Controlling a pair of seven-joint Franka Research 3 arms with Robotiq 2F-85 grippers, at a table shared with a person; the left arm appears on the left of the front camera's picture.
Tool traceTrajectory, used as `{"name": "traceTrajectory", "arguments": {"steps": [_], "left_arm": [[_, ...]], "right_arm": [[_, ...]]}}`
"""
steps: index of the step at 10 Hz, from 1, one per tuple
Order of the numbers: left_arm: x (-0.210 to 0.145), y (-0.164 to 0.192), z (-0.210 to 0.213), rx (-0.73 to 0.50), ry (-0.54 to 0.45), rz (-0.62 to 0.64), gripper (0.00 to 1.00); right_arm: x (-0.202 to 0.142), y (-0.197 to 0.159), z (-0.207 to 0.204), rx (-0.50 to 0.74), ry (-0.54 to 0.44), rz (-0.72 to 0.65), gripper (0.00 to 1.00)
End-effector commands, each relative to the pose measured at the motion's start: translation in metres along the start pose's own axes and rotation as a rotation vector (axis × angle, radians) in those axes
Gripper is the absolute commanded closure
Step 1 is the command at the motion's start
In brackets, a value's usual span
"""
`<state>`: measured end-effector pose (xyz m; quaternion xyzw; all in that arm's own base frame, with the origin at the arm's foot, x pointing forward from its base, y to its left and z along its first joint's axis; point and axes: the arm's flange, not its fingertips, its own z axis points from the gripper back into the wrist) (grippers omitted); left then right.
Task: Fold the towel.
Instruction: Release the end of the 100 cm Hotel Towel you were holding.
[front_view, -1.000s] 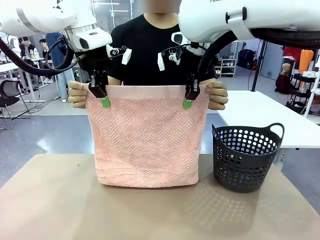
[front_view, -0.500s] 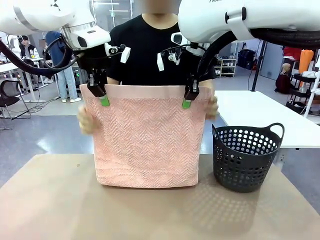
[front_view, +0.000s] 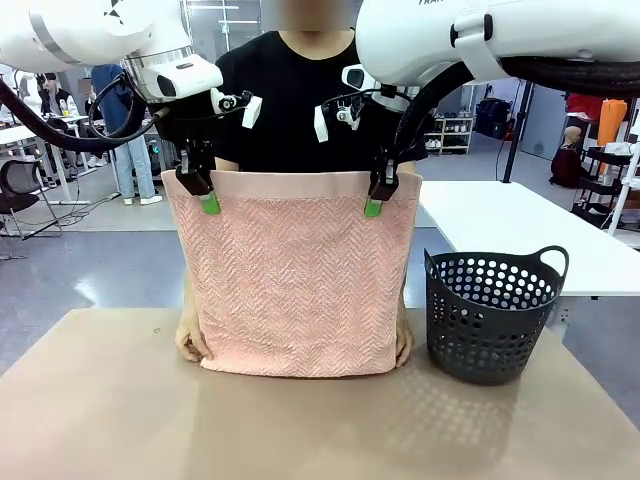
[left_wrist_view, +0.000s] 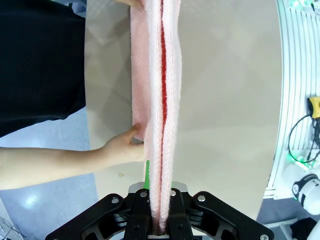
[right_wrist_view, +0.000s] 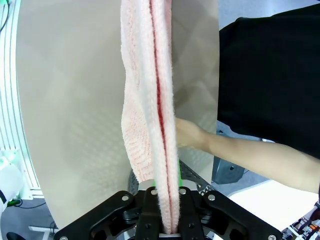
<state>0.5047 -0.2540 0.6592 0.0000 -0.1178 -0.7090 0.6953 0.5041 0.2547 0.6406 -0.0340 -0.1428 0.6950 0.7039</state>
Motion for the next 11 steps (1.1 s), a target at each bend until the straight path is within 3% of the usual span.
{"name": "traceTrajectory", "arguments": {"steps": [1, 11], "left_arm": [[0.0001, 0.0005, 0.0022, 0.004, -0.001, 0.000, 1.00], [0.0001, 0.0005, 0.0022, 0.004, -0.001, 0.000, 1.00]], "right_arm": [[-0.0008, -0.0005, 0.0010, -0.003, 0.007, 0.002, 1.00], [-0.0008, -0.0005, 0.0010, -0.003, 0.007, 0.002, 1.00]]}}
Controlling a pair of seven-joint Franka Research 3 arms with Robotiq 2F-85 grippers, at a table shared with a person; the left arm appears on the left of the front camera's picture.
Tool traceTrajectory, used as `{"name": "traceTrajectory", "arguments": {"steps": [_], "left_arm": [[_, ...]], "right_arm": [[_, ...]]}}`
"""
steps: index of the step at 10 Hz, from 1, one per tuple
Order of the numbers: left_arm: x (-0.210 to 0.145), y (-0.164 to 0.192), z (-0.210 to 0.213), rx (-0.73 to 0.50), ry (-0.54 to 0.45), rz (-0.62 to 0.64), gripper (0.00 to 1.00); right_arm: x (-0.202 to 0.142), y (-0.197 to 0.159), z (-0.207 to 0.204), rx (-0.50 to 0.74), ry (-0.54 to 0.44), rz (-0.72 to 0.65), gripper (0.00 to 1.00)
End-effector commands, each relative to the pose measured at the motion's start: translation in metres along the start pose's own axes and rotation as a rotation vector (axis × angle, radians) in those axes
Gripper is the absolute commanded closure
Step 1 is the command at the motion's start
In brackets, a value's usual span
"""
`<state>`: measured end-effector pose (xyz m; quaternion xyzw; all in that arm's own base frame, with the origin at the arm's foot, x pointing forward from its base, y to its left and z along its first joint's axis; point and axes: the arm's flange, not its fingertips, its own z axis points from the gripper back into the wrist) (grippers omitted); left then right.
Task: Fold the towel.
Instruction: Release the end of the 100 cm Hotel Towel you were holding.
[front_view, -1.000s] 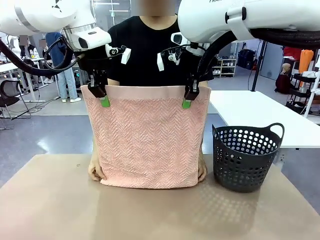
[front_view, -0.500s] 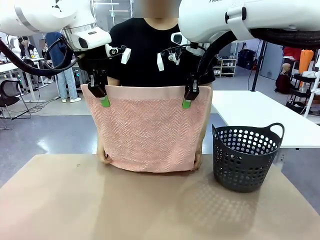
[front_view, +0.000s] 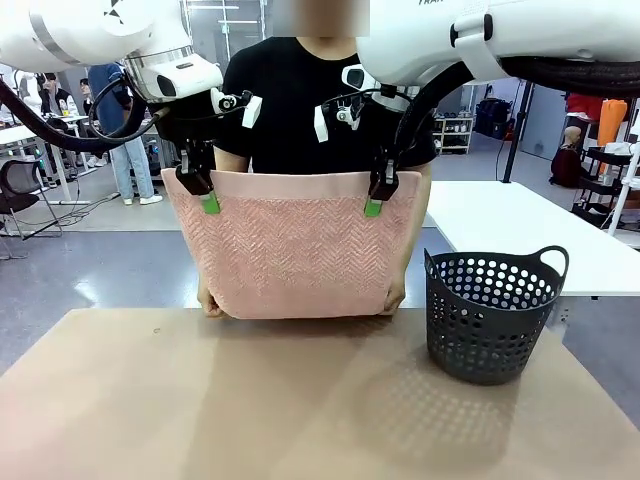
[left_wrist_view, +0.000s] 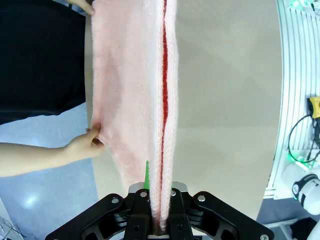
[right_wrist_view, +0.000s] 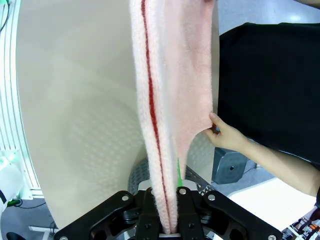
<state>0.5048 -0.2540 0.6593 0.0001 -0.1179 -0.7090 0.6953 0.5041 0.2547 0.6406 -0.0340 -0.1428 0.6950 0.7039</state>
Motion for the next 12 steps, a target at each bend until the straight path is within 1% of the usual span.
{"name": "traceTrajectory", "arguments": {"steps": [1, 12], "left_arm": [[0.0001, 0.0005, 0.0021, 0.003, -0.001, 0.000, 1.00], [0.0001, 0.0005, 0.0021, 0.003, -0.001, 0.000, 1.00]], "right_arm": [[-0.0008, -0.0004, 0.0010, -0.003, 0.007, 0.002, 1.00], [-0.0008, -0.0004, 0.0010, -0.003, 0.007, 0.002, 1.00]]}}
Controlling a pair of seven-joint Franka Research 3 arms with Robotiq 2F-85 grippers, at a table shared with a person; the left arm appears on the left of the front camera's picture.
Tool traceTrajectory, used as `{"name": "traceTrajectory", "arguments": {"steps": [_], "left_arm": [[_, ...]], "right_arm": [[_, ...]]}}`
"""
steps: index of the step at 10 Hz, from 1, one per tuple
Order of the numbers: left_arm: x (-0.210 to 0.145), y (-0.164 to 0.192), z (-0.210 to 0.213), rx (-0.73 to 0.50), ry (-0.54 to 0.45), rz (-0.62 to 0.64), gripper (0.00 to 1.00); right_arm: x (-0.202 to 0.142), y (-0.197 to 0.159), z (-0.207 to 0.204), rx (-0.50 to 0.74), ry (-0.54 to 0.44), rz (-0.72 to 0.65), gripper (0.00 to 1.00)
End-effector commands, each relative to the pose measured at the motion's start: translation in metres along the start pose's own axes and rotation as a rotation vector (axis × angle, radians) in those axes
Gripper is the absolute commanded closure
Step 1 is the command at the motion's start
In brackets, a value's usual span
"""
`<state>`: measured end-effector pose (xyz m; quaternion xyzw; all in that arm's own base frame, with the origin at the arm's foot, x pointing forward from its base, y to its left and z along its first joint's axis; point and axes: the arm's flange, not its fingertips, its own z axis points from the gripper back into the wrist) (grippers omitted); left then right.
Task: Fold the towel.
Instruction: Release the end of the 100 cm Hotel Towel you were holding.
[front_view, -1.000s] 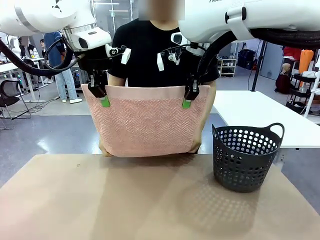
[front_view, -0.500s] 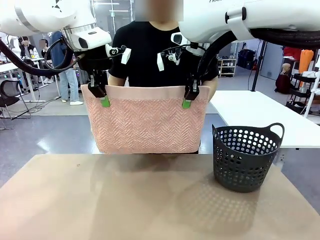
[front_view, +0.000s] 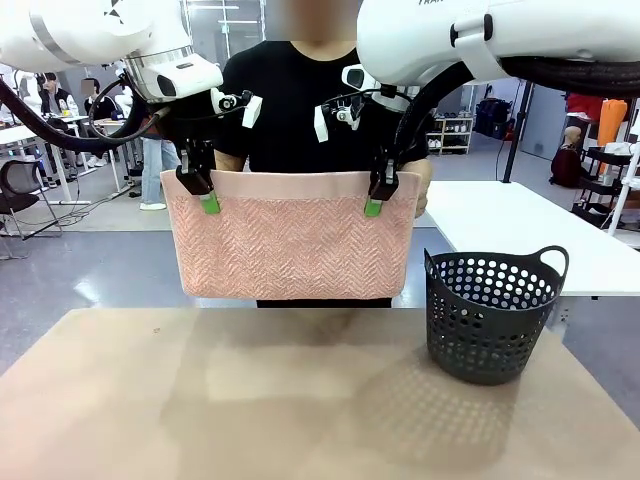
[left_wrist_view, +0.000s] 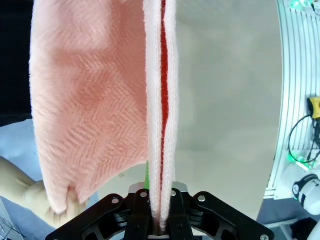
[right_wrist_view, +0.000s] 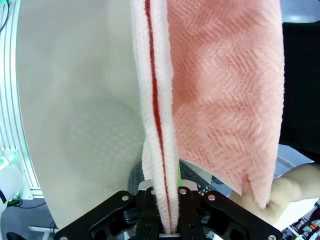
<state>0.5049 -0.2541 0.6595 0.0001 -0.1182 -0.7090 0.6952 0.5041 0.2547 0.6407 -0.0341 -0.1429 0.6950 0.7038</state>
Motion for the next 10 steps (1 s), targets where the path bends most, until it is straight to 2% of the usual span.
{"name": "traceTrajectory", "arguments": {"steps": [1, 10], "left_arm": [[-0.0001, 0.0003, 0.0019, 0.003, 0.000, 0.000, 1.00], [-0.0001, 0.0003, 0.0019, 0.003, 0.000, 0.000, 1.00]], "right_arm": [[-0.0009, -0.0004, 0.0009, -0.003, 0.007, 0.002, 1.00], [-0.0009, -0.0004, 0.0009, -0.003, 0.007, 0.002, 1.00]]}}
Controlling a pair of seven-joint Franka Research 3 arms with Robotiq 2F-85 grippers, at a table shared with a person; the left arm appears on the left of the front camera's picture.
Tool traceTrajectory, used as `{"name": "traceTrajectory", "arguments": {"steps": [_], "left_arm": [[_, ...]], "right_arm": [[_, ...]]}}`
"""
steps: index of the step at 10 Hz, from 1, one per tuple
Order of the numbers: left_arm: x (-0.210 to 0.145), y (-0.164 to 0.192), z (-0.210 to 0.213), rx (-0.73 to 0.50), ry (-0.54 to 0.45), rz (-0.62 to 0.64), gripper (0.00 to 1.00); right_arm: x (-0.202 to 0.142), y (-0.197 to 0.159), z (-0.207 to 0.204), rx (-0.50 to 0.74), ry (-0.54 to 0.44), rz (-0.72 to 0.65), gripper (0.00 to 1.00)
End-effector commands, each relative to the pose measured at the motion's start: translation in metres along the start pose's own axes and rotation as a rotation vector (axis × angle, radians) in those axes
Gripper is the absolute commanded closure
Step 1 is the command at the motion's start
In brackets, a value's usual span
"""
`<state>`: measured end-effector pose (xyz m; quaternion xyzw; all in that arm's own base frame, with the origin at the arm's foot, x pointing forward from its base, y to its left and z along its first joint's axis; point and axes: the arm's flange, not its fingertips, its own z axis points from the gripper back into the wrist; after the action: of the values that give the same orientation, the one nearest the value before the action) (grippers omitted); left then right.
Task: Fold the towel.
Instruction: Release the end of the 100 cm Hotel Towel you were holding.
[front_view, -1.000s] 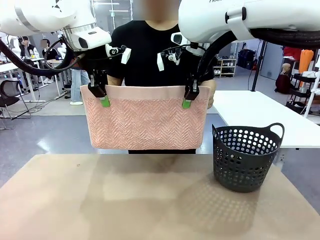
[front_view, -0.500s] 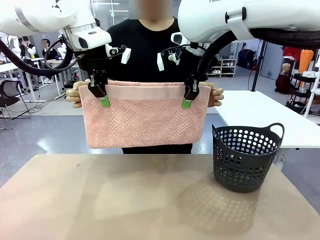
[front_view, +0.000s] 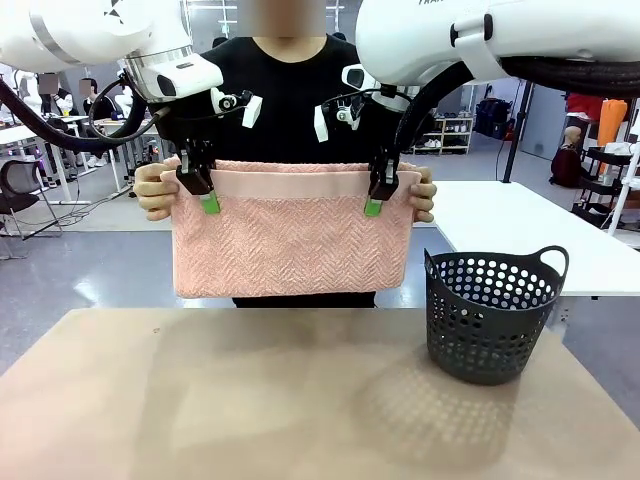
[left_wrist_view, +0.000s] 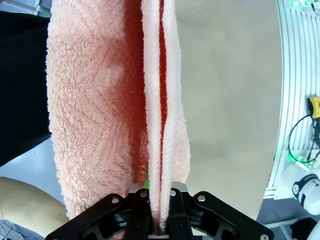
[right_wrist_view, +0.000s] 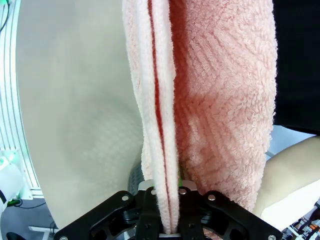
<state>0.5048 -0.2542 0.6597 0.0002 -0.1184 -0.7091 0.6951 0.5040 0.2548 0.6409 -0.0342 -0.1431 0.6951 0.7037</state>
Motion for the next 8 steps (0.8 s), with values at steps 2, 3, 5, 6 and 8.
{"name": "traceTrajectory", "arguments": {"steps": [2, 3, 5, 6, 8], "left_arm": [[-0.0002, 0.0004, 0.0017, 0.003, 0.000, 0.000, 1.00], [-0.0002, 0.0004, 0.0017, 0.003, 0.000, 0.000, 1.00], [0.0013, -0.0003, 0.0003, 0.004, 0.000, -0.022, 0.62], [0.0014, -0.0002, 0.0012, 0.011, 0.006, -0.018, 0.50], [0.0027, 0.0000, 0.0050, 0.016, 0.005, -0.021, 0.19]], "right_arm": [[-0.0010, -0.0004, 0.0007, -0.003, 0.007, 0.001, 1.00], [-0.0010, -0.0004, 0.0007, -0.003, 0.007, 0.001, 1.00], [-0.0013, -0.0002, 0.0004, 0.000, -0.004, 0.001, 0.68], [-0.0019, 0.0002, 0.0003, -0.011, 0.006, -0.004, 0.68], [-0.0023, 0.0006, 0.0020, -0.014, 0.006, -0.012, 0.65]]}}
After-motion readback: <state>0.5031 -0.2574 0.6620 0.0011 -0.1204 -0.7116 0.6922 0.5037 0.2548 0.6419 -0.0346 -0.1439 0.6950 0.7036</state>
